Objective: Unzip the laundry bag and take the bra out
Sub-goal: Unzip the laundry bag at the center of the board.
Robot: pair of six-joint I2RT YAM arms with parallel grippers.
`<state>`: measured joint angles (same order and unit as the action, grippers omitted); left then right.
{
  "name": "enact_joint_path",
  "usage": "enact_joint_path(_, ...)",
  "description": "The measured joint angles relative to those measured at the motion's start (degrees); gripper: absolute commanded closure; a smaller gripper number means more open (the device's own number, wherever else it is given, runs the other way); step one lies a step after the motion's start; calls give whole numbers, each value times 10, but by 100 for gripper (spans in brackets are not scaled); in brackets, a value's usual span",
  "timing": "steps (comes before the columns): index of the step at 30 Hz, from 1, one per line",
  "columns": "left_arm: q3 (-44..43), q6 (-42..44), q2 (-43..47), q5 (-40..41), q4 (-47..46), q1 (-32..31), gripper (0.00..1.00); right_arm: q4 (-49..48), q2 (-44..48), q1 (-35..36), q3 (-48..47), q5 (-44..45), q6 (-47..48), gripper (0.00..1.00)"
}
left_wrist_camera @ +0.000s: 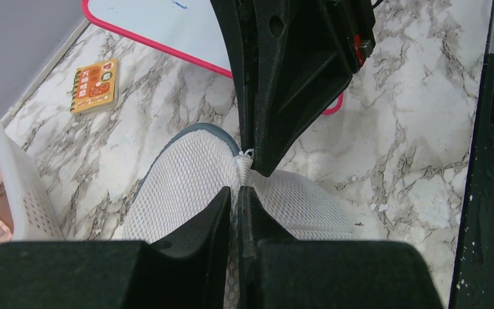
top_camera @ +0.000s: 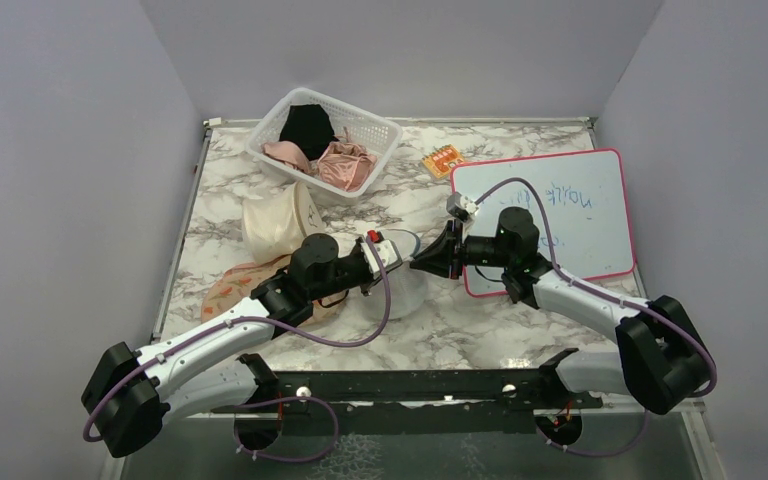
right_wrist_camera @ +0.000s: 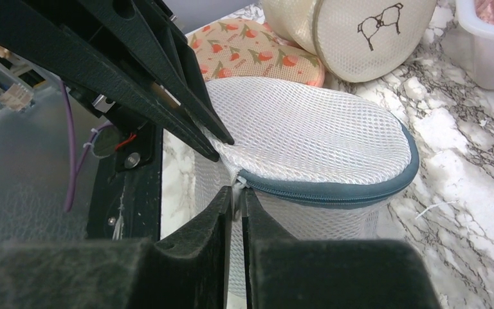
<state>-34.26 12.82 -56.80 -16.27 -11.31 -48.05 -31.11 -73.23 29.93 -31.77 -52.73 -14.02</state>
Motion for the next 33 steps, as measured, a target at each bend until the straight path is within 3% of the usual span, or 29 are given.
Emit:
enact_joint_path(5,0,0,0,0,0,0,100,0,-1,0,0,8,-4,99)
enact_joint_path(20,-16,7,-2,5,27,0,100,48,32,2,0,83,-56,99)
enact_joint_path(27,-50,13,-21,17,58,-2,74,49,42,6,1,97,-121,99)
enact_joint_path(33,-57,22,-36,18,81,-19,72,76,42,17,1,106,-130,99)
